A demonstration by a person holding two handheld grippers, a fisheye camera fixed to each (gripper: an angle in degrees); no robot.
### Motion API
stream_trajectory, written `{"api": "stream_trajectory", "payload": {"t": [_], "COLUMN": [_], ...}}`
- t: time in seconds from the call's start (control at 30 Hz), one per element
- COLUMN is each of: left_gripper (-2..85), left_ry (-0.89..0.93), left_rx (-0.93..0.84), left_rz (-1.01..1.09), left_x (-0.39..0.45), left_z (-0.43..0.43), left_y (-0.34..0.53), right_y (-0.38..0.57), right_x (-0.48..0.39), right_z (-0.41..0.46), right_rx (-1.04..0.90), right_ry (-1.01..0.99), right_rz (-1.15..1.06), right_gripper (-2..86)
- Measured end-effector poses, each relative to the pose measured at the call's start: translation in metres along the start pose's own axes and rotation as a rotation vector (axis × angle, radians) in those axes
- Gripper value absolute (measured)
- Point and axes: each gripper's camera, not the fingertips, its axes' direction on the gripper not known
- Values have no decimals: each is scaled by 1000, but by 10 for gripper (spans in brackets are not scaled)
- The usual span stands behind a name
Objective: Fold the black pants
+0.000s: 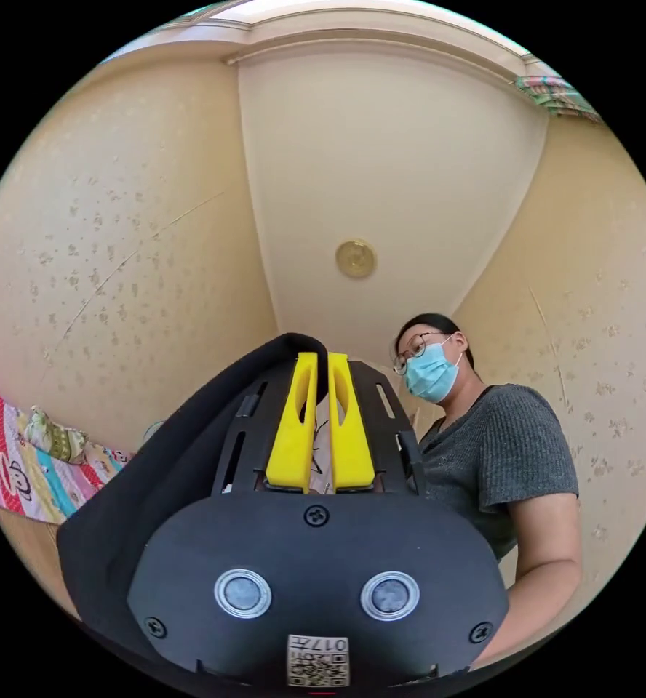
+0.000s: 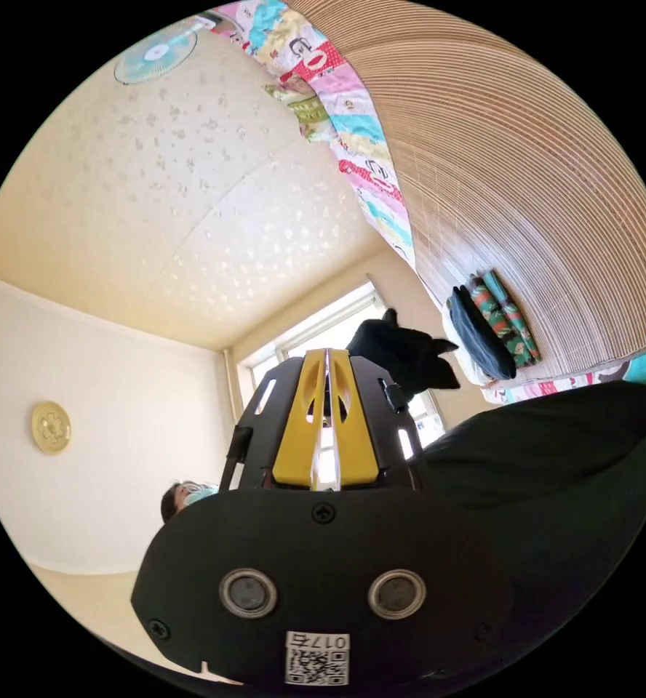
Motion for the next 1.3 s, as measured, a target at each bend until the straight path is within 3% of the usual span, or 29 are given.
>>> {"api": "stream_trajectory", "payload": {"t": [0.13,0.3,0.47,0.73,0.83,1.03,1.3], "left_gripper": [1,2,1,4,6,6,7], "left_ry": [193,275,331,160,114,-159,-505], "left_rx": [31,-6,30,-102,-44,82,99], "left_rz": [2,-13,-27,114,99,163,377], "left_x": [14,44,71,131,139,167,217], "left_z": [52,127,156,241,264,291,363], "left_y": [47,106,148,189,203,218,266], "right_y": [-13,-13,-9,-23,-31,-34,-39], "right_x": [2,7,17,13,7,10,30], "right_z": [20,-3,-31,-67,-79,-107,-79], "right_rx": [-128,-109,-188,-164,-147,-81,-263], "right_ry": [28,-93,-356,-120,-182,-285,-535], "right_rz": [-42,-139,-212,-214,-261,-342,-442], "right_gripper": [86,91,150,155,158,215,240]}}
